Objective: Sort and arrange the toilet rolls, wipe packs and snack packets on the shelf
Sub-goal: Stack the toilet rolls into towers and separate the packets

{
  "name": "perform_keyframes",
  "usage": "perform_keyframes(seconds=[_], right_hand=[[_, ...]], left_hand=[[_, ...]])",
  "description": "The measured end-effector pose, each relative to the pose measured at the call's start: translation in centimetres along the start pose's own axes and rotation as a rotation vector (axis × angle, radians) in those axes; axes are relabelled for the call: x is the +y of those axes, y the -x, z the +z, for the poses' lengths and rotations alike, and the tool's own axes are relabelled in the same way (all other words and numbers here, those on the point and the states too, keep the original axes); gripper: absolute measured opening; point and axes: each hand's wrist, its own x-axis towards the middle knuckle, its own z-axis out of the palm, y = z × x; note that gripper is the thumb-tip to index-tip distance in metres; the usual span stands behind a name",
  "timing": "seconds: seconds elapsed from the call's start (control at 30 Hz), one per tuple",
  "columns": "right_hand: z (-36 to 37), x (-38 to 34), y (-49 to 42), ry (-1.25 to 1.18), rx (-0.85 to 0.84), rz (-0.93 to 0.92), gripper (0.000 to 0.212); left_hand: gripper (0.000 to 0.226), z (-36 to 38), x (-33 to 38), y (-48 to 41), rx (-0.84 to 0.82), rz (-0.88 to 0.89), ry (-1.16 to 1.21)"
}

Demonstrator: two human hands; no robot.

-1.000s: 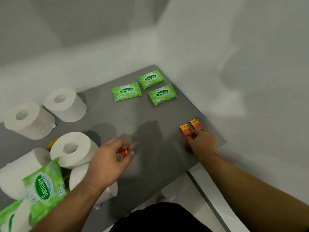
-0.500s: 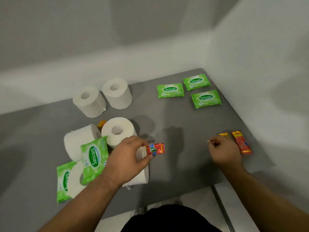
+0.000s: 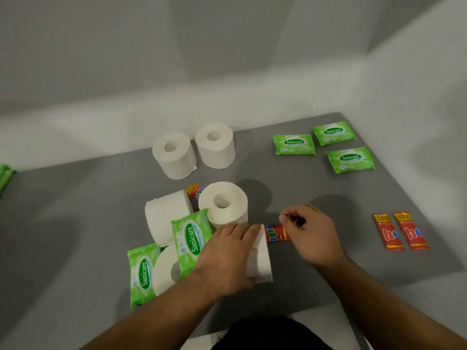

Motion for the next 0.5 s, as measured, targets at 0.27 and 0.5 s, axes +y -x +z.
perform_keyframes(seconds=[0.27, 0.5], right_hand=[[-2.7, -4.7, -2.4, -0.258, 0.121, 0.153, 0.021], [-0.4, -9.4, -3.1, -0.651, -0.214, 0.039, 0.059]], left_hand=[[0.1, -2.7, -3.2, -0.6, 0.253, 0.06, 0.718], [0.092, -4.7, -6.7, -2.6, 0.313, -0.036, 1.215]])
